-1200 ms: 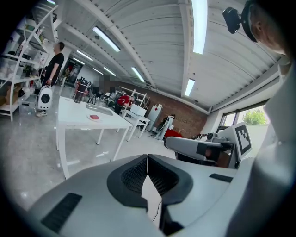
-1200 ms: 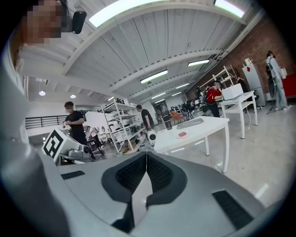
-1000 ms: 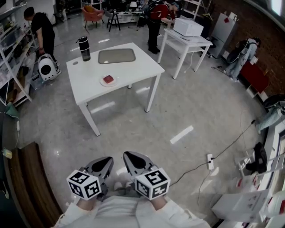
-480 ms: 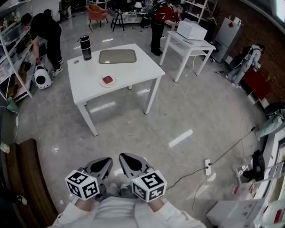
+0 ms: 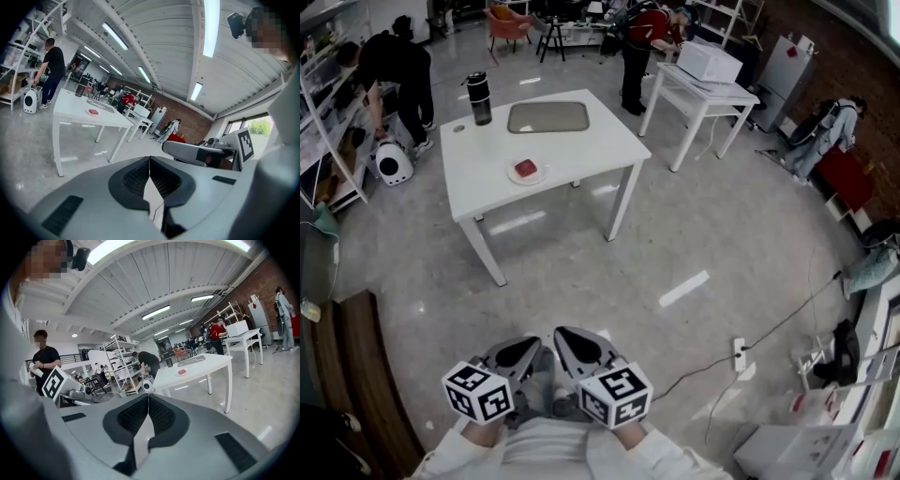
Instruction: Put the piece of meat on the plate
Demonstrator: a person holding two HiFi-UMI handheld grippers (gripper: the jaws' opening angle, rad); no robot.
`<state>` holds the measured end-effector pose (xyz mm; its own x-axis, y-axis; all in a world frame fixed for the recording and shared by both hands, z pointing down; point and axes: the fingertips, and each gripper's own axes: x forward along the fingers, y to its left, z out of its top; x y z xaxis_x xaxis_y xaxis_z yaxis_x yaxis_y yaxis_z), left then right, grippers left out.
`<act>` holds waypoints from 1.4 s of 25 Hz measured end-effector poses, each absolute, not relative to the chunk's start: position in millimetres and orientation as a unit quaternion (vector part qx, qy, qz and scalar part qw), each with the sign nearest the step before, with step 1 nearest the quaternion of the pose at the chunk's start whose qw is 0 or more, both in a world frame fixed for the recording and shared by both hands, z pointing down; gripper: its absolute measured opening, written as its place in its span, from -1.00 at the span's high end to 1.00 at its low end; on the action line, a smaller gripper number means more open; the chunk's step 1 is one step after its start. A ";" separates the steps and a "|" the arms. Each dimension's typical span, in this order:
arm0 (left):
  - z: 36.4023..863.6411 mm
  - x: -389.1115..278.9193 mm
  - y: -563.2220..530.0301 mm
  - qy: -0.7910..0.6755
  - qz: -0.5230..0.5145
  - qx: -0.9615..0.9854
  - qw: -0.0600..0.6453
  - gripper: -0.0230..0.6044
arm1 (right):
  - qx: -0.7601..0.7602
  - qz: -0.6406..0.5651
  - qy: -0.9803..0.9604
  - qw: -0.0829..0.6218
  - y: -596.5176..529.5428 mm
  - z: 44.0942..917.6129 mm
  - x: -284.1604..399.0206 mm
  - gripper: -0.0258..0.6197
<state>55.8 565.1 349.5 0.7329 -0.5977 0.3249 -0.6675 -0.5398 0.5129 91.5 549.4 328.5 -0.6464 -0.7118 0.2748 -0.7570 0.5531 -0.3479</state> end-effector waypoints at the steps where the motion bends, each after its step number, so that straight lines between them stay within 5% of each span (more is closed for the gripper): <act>1: 350.6 53.7 558.4 -0.361 0.056 0.876 0.315 0.89 | 0.417 0.221 -0.880 0.051 543.0 329.2 89.4 0.87; 35: 346.4 -56.5 242.9 -0.323 0.084 0.893 0.303 0.89 | 0.477 0.222 -0.849 0.048 241.8 328.3 -7.5 0.87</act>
